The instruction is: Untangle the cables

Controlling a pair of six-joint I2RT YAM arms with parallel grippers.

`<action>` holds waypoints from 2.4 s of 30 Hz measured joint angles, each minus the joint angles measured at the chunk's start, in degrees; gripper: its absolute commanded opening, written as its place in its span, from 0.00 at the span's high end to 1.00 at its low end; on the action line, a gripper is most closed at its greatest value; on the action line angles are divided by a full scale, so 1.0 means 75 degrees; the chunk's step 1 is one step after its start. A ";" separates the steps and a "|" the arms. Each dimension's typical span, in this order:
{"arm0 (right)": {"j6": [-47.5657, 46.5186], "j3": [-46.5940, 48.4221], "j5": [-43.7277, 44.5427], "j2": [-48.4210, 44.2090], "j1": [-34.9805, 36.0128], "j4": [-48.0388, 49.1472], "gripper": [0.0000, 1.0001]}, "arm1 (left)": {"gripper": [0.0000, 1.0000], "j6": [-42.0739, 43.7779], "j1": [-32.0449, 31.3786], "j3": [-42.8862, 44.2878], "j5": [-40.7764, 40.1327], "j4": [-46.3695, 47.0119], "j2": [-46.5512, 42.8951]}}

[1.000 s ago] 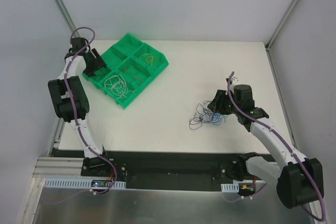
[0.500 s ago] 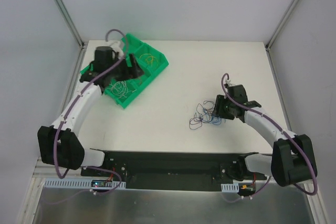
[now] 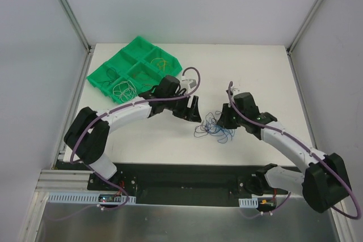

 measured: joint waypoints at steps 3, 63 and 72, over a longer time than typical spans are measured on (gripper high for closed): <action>-0.0131 -0.0006 0.0038 -0.0402 -0.0172 -0.0003 1.00 | 0.25 -0.0067 -0.0096 0.0050 0.0108 0.0230 0.0221; 0.0073 -0.0265 0.1323 -0.3794 -0.1343 -0.1294 0.63 | 1.00 0.3156 -0.2247 0.3853 -0.0137 -0.0842 -0.1958; -0.0210 -0.0268 -0.0125 -0.3200 -0.1358 -0.0420 0.32 | 1.00 0.3101 -0.2229 0.4803 -0.0682 -0.0950 -0.2498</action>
